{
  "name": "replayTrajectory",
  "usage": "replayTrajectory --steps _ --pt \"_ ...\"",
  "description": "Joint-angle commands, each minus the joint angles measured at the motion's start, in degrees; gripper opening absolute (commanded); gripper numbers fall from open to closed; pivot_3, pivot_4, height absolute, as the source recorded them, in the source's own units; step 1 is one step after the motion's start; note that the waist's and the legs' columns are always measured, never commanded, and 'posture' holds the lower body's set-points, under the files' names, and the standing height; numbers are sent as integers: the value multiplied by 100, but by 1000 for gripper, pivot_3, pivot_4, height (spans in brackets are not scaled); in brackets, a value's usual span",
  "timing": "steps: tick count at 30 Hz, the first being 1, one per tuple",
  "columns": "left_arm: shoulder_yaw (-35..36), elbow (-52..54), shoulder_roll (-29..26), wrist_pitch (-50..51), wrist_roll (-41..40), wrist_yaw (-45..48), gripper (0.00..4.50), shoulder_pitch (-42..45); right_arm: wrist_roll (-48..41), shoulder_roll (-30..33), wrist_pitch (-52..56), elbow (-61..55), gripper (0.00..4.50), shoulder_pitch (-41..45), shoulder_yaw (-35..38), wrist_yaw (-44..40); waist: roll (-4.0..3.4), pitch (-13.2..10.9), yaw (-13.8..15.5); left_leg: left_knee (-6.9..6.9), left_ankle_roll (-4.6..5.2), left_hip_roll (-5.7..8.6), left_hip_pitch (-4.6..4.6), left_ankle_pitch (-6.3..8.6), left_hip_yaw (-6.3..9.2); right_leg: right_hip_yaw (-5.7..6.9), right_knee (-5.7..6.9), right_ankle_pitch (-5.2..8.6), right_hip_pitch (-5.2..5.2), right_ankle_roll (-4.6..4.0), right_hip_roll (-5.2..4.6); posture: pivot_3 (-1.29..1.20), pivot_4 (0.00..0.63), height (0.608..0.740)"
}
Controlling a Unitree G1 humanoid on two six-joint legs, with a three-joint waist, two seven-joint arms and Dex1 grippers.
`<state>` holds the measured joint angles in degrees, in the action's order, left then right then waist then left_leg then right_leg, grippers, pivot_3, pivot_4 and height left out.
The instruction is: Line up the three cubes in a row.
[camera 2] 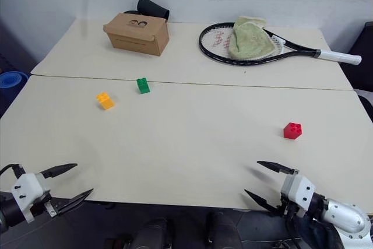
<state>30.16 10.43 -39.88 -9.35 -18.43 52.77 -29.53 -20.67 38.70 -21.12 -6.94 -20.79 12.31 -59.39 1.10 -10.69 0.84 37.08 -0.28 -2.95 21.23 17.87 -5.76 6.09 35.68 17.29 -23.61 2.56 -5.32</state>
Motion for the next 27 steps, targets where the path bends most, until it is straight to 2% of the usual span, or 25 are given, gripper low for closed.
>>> replayTrajectory --steps 1,4,6,8,11,15,22,25,27 --pt "-5 109 5 -34 -36 26 4477 -37 -60 -44 8 -205 4500 -6 68 113 0 0 1 1 0 0 0 0 0 0 1 0 0 0 0 0 150 740" --pt "-186 282 -55 384 -287 74 4477 140 -293 -225 395 -489 4500 -144 169 495 0 0 24 3 0 0 -3 -1 1 0 5 0 1 0 0 0 150 740" --pt "-358 736 -61 1350 -1259 46 4477 459 -688 -486 977 -905 4500 -468 523 1113 -2 -1 72 4 -1 -1 -2 -1 1 -2 10 0 0 -1 0 0 150 740" --pt "-622 1023 -74 1831 -1653 72 4477 799 -757 -751 1219 -1043 4500 -748 910 1612 -3 -1 119 6 -4 -3 0 -2 16 4 12 1 6 -1 -3 0 150 740" --pt "-1149 1259 -35 2006 -1577 99 4477 1322 -653 -1119 1250 -866 4500 -978 1451 2178 -6 2 131 6 -8 2 -1 0 10 0 11 0 11 -1 -7 0 150 740" --pt "-1865 1267 67 1907 -1227 147 4477 2063 -460 -1566 1258 -699 4500 -1011 1822 2854 -8 2 40 4 -1 3 -5 -4 1 -3 16 -1 10 2 -4 0 150 740" --pt "-2358 954 329 1938 -1039 104 4477 2895 -259 -1799 1833 -1008 4500 -300 1624 3668 -10 4 -122 3 -10 0 -19 -19 -13 -19 39 -2 8 1 6 0 150 740" --pt "-2544 931 358 1951 -1008 182 4477 3038 -274 -1713 2742 -1196 4500 313 1460 4221 -10 3 -116 3 -11 0 -15 -21 -10 -17 41 -2 1 2 6 0 150 740" --pt "-2651 929 361 1942 -938 198 4477 3072 -287 -1579 3441 -1126 4500 1092 1276 4533 -10 3 -117 7 -11 2 -11 -22 -9 -17 42 -3 0 4 5 0 150 740"
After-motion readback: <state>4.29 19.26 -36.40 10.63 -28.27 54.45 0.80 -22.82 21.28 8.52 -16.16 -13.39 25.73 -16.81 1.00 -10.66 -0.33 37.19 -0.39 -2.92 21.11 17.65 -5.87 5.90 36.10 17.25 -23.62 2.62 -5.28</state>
